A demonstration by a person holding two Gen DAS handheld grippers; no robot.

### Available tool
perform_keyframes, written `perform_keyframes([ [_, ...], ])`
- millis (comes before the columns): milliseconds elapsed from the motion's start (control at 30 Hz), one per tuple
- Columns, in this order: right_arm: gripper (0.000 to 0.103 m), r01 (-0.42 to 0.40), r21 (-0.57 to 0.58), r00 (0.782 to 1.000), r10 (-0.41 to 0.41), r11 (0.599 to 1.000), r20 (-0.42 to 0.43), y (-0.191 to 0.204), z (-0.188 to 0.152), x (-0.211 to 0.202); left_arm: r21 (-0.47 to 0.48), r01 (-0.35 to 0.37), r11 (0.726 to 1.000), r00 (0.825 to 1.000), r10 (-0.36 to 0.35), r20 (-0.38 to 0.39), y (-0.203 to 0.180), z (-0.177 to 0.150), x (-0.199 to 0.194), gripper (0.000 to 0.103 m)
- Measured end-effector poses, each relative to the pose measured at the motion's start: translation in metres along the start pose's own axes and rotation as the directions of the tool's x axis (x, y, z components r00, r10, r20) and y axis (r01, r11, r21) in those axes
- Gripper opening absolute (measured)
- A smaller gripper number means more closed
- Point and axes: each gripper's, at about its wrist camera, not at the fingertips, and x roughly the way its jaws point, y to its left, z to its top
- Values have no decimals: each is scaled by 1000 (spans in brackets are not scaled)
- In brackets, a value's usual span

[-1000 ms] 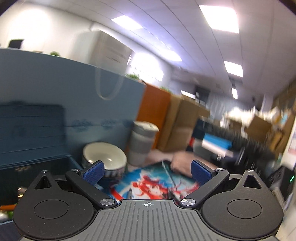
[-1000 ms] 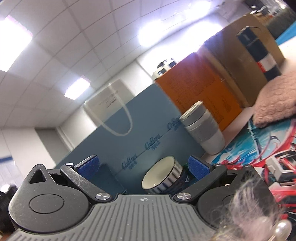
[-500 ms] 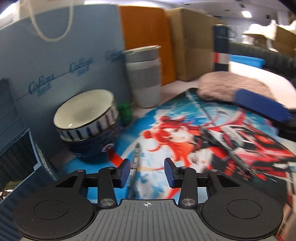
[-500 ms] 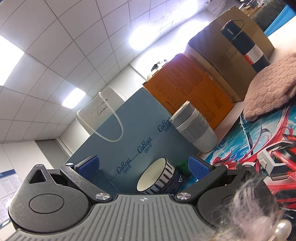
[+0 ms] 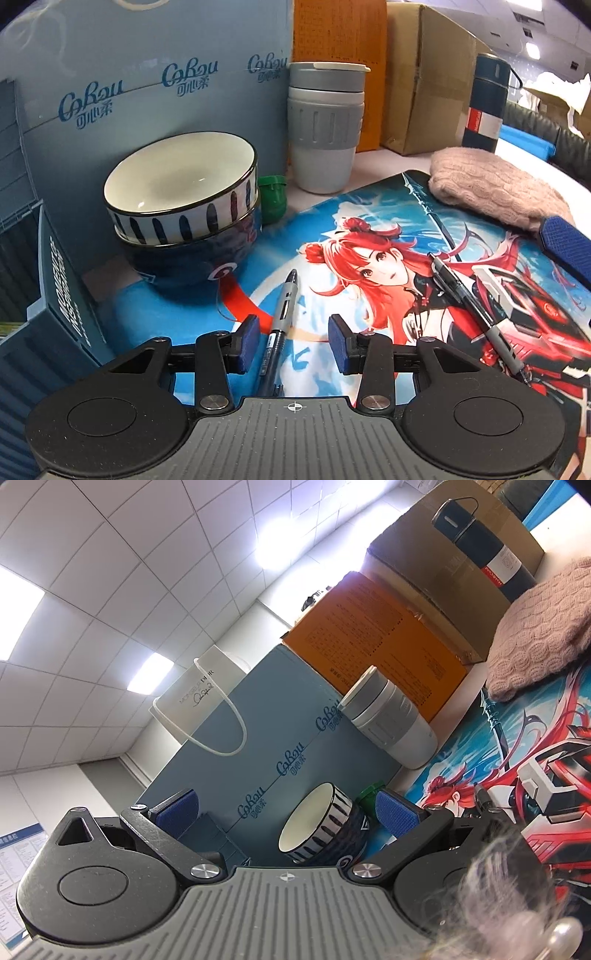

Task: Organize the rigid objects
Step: 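Lower the left tool and grasp the black pen, then carry the black pen with the left tool into the blue box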

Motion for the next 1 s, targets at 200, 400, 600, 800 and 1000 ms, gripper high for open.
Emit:
perform_keyframes([
  [200,103,-2,4,1000,2,1000,-9,-1,-1,1,21,54,998,999,-54,1,0,-3,-4,16],
  [400,103,-1,-1,1000,1,1000,-14,-1,-1,2,-25,144,989,990,-144,5,10,-7,-11,7],
  [600,103,-1,-8,1000,0,1000,-21,-2,-2,3,-9,185,983,981,-184,67,17,-8,-37,7],
  [800,103,1,-39,999,-2,999,-39,1,-6,8,20,207,978,966,-207,155,25,-12,-79,7],
  [1000,103,-35,-79,997,29,996,-72,19,-15,11,12,239,971,936,-234,265,41,-14,-122,7],
])
